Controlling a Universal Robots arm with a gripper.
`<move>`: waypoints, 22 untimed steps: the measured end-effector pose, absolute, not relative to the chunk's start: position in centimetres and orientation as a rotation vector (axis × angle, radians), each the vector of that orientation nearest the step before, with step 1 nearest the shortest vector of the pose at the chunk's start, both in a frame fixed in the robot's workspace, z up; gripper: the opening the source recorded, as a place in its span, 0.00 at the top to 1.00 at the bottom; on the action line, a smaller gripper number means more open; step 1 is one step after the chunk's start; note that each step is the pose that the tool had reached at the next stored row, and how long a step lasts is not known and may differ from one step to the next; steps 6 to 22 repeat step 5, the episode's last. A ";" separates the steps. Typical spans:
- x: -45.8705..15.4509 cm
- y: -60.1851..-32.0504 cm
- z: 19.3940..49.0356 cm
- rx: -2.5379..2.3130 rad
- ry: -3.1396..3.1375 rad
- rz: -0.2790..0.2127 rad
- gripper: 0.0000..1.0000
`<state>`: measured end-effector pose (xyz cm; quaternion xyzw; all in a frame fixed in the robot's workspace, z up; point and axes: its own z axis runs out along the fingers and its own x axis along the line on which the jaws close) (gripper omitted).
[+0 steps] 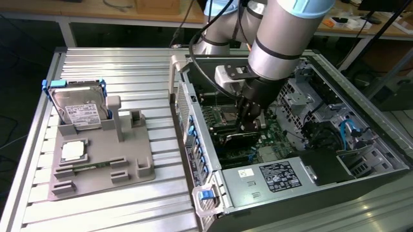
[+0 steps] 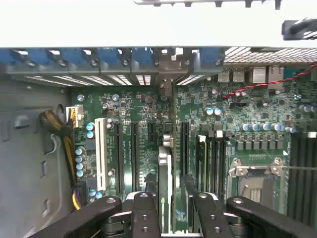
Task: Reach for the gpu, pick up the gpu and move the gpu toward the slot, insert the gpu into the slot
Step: 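Insert the gpu into the slot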
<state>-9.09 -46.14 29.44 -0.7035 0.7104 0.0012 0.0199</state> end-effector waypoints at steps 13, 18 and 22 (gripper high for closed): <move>-9.1 -46.1 29.7 -2.181 2.202 -0.005 0.89; -9.1 -46.1 29.7 -2.181 2.202 -0.005 0.89; -9.1 -46.1 29.7 -2.181 2.202 -0.005 0.89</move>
